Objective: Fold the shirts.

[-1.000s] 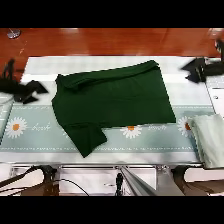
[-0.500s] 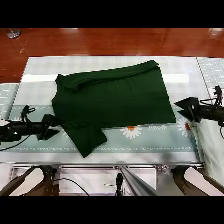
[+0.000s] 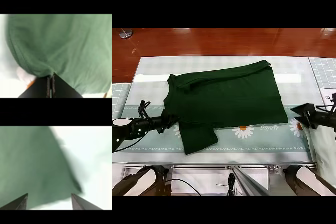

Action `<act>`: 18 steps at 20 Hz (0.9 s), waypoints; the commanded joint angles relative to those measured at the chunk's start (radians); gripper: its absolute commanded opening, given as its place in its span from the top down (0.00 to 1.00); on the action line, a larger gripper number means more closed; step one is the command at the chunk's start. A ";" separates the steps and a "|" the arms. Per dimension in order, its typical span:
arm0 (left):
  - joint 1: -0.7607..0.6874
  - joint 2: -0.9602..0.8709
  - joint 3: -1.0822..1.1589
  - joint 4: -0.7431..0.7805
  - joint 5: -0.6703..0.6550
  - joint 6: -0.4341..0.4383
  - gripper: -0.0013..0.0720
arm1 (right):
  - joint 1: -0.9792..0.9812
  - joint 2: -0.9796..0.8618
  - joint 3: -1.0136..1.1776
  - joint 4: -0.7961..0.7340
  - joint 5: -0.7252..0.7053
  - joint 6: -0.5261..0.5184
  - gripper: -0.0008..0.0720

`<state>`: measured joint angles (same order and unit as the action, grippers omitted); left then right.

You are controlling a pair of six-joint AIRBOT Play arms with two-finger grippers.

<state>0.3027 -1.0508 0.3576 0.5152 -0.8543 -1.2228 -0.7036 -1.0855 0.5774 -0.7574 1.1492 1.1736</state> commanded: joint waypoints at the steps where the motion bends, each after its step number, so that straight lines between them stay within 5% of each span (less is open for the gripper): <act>1: -0.010 0.001 0.040 -0.029 0.016 0.026 0.95 | -0.018 0.002 -0.019 -0.210 0.000 0.124 0.14; 13: -0.010 0.001 0.047 -0.029 -0.003 0.027 0.95 | 0.275 -0.288 0.104 0.051 -0.167 0.054 0.17; 14: -0.010 0.001 0.047 -0.029 -0.010 0.027 0.95 | 0.304 -0.306 0.126 0.049 -0.148 0.061 0.50; 15: -0.010 0.002 0.048 -0.029 -0.015 0.026 0.95 | 0.329 -0.314 0.146 0.044 -0.124 0.042 0.95; 18: -0.010 0.003 0.118 -0.031 -0.058 0.026 0.95 | 0.363 -0.309 0.291 0.042 -0.006 0.033 0.96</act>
<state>0.2932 -1.0496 0.4282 0.4877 -0.8761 -1.1961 -0.3859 -1.3777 0.7559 -0.7349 1.0500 1.2194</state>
